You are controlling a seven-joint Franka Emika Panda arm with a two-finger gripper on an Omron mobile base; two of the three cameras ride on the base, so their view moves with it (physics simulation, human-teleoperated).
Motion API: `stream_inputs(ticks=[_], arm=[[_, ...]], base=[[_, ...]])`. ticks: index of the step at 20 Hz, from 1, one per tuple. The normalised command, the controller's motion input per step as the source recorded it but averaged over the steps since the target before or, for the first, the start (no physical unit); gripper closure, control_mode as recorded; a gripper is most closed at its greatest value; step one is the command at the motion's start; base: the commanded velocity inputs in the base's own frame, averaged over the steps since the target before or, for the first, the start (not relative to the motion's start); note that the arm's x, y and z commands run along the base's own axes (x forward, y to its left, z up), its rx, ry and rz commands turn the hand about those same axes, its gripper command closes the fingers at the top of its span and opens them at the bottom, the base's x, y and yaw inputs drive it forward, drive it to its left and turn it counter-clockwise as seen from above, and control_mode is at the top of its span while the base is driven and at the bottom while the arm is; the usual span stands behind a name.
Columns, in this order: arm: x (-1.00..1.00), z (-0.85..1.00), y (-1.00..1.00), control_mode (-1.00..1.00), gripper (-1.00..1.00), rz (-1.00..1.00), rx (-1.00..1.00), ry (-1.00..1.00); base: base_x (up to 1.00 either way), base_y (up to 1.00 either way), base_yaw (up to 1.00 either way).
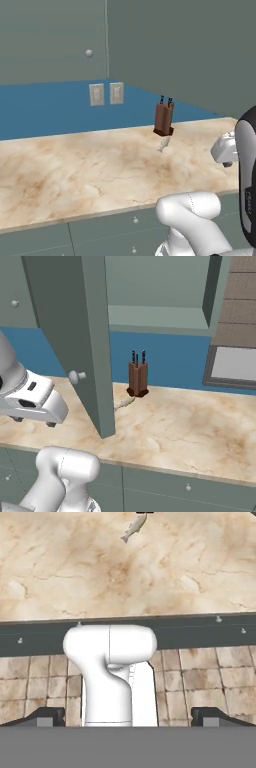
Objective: Close all open cabinet doors.
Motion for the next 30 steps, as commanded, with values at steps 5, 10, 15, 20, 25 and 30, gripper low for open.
stream_inputs(ticks=[5,10,15,20,25,30], arm=[[-0.14,0.03,0.05,-1.0,-1.0,-0.09,0.0,-0.21],[-0.47,0.21,-0.03,-1.0,-1.0,-0.03,0.01,-0.46],[-0.32,0.37,0.0,-1.0,-1.0,-0.03,0.0,-0.5],[0.0,0.45,0.05,-1.0,-1.0,-0.13,0.0,-0.38],[0.1,0.34,0.01,-1.0,-1.0,-0.16,0.0,-0.39],[0.17,0.28,0.0,-1.0,-1.0,-0.18,0.0,-0.38]], base=[[0.0,0.0,-0.03],[0.0,0.0,0.0],[0.0,0.0,0.0],[0.0,0.0,0.0],[0.0,0.0,0.0],[0.0,0.0,0.0]])
